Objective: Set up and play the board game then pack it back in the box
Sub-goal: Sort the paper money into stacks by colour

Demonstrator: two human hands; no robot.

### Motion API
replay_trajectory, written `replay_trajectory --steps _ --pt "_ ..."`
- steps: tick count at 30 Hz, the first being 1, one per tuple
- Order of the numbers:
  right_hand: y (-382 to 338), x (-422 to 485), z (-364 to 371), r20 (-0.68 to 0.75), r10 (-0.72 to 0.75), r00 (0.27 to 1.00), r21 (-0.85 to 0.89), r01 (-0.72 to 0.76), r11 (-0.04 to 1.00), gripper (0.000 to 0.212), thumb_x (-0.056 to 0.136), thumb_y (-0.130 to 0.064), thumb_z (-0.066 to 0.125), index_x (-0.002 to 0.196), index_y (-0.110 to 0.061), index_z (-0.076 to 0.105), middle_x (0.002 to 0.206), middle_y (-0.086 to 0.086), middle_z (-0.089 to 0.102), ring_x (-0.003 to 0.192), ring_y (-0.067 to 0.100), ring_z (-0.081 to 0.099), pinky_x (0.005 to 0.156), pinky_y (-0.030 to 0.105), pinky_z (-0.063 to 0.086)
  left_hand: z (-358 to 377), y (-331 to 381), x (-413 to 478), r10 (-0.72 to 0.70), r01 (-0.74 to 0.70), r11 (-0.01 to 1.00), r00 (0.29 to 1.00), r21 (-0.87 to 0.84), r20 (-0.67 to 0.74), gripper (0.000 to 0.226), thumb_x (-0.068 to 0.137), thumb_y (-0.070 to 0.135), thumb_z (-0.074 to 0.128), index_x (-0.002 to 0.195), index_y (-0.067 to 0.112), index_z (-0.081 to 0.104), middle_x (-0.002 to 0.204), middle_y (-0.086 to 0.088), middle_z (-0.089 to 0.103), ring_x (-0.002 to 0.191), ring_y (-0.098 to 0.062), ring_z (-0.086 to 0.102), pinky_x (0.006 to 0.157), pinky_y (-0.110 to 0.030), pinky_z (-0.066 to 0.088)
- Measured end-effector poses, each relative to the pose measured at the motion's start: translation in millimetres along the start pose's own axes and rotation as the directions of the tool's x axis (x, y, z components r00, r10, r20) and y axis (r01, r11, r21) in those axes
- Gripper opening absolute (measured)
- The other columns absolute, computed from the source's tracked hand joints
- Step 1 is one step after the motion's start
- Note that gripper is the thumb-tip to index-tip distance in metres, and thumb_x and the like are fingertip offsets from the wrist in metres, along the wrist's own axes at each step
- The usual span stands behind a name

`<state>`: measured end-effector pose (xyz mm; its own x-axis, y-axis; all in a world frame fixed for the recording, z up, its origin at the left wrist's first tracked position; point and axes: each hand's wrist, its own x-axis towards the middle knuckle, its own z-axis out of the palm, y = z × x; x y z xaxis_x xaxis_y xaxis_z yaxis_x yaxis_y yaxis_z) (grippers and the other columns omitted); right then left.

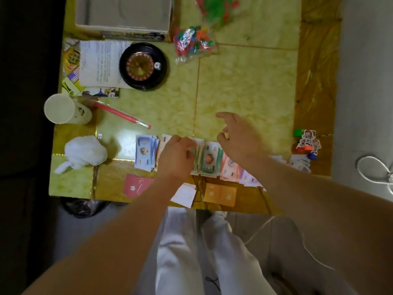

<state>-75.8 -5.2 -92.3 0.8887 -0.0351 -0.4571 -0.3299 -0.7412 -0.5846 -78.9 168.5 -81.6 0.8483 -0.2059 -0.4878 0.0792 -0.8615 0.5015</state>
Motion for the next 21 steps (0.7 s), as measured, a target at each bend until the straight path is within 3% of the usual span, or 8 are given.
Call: replay_trajectory --steps 2,4,6,8,12,14,18,21 --pt "-7.8 15.9 3.4 0.063 -0.004 0.998 -0.09 0.009 0.996 0.056 0.096 -0.013 0.047 0.149 -0.022 0.03 0.158 0.001 0.02 0.136 0.022 0.036 0.099 0.031 0.039 -13.9 -8.5 15.6 0.012 -0.014 1.0 0.997 -0.02 -0.073 0.034 0.087 0.0 0.051 0.115 0.011 0.065 0.116 -0.011 0.053 0.108 -0.029 0.054 0.083 -0.035 0.045" --pt "-14.6 31.8 8.4 0.148 0.05 0.988 -0.182 -0.022 0.983 0.055 0.098 -0.018 0.046 0.15 -0.022 0.028 0.161 0.0 0.012 0.144 0.022 0.023 0.11 0.033 0.03 -29.0 -17.3 32.4 0.011 -0.014 1.0 0.991 -0.017 -0.131 0.036 0.086 -0.002 0.051 0.117 0.011 0.065 0.121 -0.008 0.052 0.111 -0.026 0.052 0.083 -0.029 0.042" --pt "-19.1 44.3 11.7 0.161 0.095 0.982 -0.319 -0.039 0.947 0.049 0.098 -0.022 0.046 0.146 -0.022 0.038 0.158 0.002 0.02 0.142 0.022 0.025 0.114 0.034 0.026 -42.0 -26.2 51.3 0.023 -0.024 1.0 0.989 -0.005 -0.143 0.041 0.085 -0.003 0.05 0.121 0.012 0.062 0.127 -0.005 0.05 0.117 -0.023 0.047 0.086 -0.023 0.038" --pt "-18.9 53.9 12.2 0.066 0.087 0.994 -0.34 -0.06 0.938 0.041 0.095 -0.022 0.049 0.136 -0.021 0.052 0.145 0.003 0.039 0.131 0.021 0.04 0.109 0.035 0.034 -52.9 -31.7 68.4 0.045 -0.043 0.999 0.99 0.018 -0.135 0.047 0.084 -0.002 0.051 0.128 0.014 0.057 0.134 -0.004 0.047 0.124 -0.021 0.042 0.092 -0.023 0.037" --pt "-29.3 89.5 5.7 -0.076 0.15 0.986 -0.142 -0.159 0.977 0.035 0.091 -0.017 0.051 0.125 -0.018 0.059 0.121 0.005 0.058 0.108 0.024 0.057 0.092 0.038 0.049 -73.0 -38.3 104.5 0.096 -0.089 0.988 0.994 0.126 -0.053 0.066 0.083 0.0 0.053 0.145 0.016 0.039 0.154 -0.006 0.031 0.14 -0.026 0.027 0.111 -0.037 0.031" --pt "-40.9 114.6 0.6 -0.175 0.172 0.969 -0.039 -0.181 0.983 0.037 0.091 -0.016 0.054 0.128 -0.015 0.054 0.126 0.007 0.052 0.11 0.023 0.055 0.095 0.036 0.045 -79.9 -39.1 120.6 0.132 -0.132 0.976 0.991 0.172 0.012 0.068 0.083 0.001 0.053 0.147 0.014 0.035 0.155 -0.007 0.029 0.14 -0.029 0.025 0.112 -0.04 0.031" --pt "-69.4 161.8 -6.4 -0.454 0.252 0.854 0.216 -0.169 0.962 0.051 0.092 -0.022 0.058 0.137 -0.007 0.039 0.136 0.01 0.039 0.12 0.022 0.047 0.1 0.031 0.041 -88.6 -44.1 139.0 0.174 -0.177 0.954 0.984 0.242 0.035 0.053 0.08 0.002 0.054 0.132 0.009 0.053 0.137 -0.012 0.043 0.122 -0.031 0.038 0.101 -0.04 0.039" --pt "-79.8 187.2 -9.5 -0.441 0.329 0.835 0.369 -0.166 0.914 0.069 0.092 -0.026 0.058 0.149 -0.011 0.022 0.149 0.009 0.03 0.136 0.023 0.033 0.11 0.029 0.031 -93.8 -50.4 146.9 0.161 -0.16 0.959 0.987 0.235 0.012 0.043 0.083 0.004 0.052 0.126 0.008 0.059 0.129 -0.012 0.047 0.118 -0.029 0.041 0.102 -0.038 0.039"
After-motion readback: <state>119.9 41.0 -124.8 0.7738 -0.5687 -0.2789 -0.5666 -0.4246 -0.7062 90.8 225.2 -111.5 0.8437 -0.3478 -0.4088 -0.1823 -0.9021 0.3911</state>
